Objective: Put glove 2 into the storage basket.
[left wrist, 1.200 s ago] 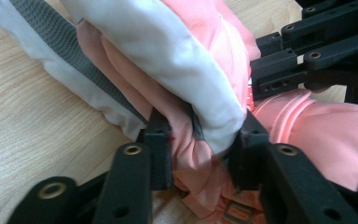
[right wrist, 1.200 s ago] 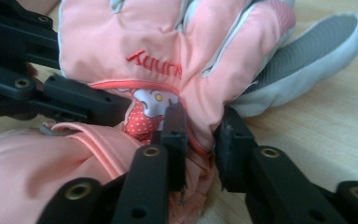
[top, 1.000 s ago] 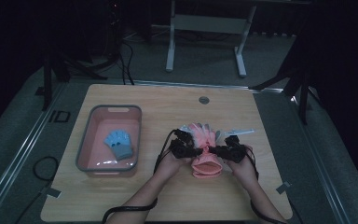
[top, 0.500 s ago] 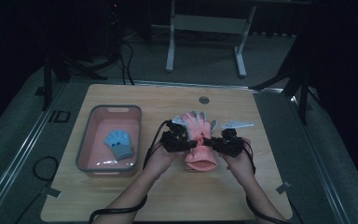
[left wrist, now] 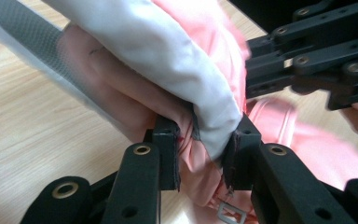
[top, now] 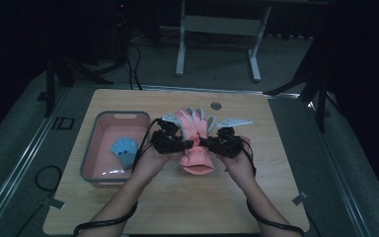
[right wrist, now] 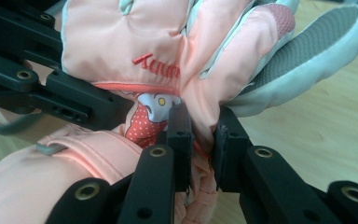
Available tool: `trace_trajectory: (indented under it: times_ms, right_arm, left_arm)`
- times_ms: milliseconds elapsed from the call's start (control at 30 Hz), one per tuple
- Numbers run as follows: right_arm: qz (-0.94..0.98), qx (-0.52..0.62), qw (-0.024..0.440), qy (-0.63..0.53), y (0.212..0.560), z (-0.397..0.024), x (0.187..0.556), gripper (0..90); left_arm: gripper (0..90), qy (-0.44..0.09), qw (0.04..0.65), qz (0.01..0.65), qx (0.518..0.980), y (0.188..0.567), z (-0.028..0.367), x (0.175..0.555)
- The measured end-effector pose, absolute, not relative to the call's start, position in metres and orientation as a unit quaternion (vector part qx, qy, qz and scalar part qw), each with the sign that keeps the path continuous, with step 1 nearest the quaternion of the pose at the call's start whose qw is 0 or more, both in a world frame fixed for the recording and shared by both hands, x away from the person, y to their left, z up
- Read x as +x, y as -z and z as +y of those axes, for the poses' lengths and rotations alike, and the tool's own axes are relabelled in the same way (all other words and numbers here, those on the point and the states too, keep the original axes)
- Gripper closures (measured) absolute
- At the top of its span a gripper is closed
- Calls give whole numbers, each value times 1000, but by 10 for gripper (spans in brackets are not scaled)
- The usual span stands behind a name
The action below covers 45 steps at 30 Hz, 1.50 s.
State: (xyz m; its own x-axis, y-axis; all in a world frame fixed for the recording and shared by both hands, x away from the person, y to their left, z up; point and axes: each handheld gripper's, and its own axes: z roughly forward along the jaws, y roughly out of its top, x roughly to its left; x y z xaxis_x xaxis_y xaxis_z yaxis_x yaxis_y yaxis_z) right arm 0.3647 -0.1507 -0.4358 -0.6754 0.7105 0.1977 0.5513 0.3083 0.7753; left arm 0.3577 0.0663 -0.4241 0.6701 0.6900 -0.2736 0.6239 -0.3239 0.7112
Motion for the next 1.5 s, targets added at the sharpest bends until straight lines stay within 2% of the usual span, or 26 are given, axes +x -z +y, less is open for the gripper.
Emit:
trace_trajectory:
  times_ms: [133,233,367,767,900,967,1100,1167,1200,1367,1400,1500]
  right_arm:
    - [804,389,101,-439,431,-137,366,795]
    - [793,394,82,-458,429,-131,371,807]
    - [796,384,91,-459,424,-122,370,810]
    - [796,361,79,-480,405,-93,370,810]
    - [799,341,79,-489,389,-70,368,810]
    - [800,336,82,-491,386,-65,367,810]
    - [800,319,73,-503,372,-41,365,810]
    - [799,315,72,-507,369,-36,364,810]
    - [798,308,69,-513,366,-24,363,810]
    - [799,294,50,-523,367,3,363,810]
    - [799,294,50,-523,367,3,363,810]
    - [801,288,20,-524,379,35,365,810]
  left_arm:
    - [712,-35,415,415,809,419,81,362]
    - [712,-39,425,416,803,416,94,362]
    - [716,-44,424,416,803,412,100,361]
    - [720,-63,427,422,797,387,136,350]
    - [719,-75,444,429,783,374,163,340]
    - [718,-75,444,429,783,374,163,340]
    - [717,-86,455,437,771,358,196,328]
    - [717,-86,455,437,771,358,196,328]
    - [717,-95,446,444,771,350,215,321]
    - [717,-98,439,453,770,347,233,316]
    - [717,-99,432,464,767,349,250,311]
    - [717,-100,422,480,763,358,268,308]
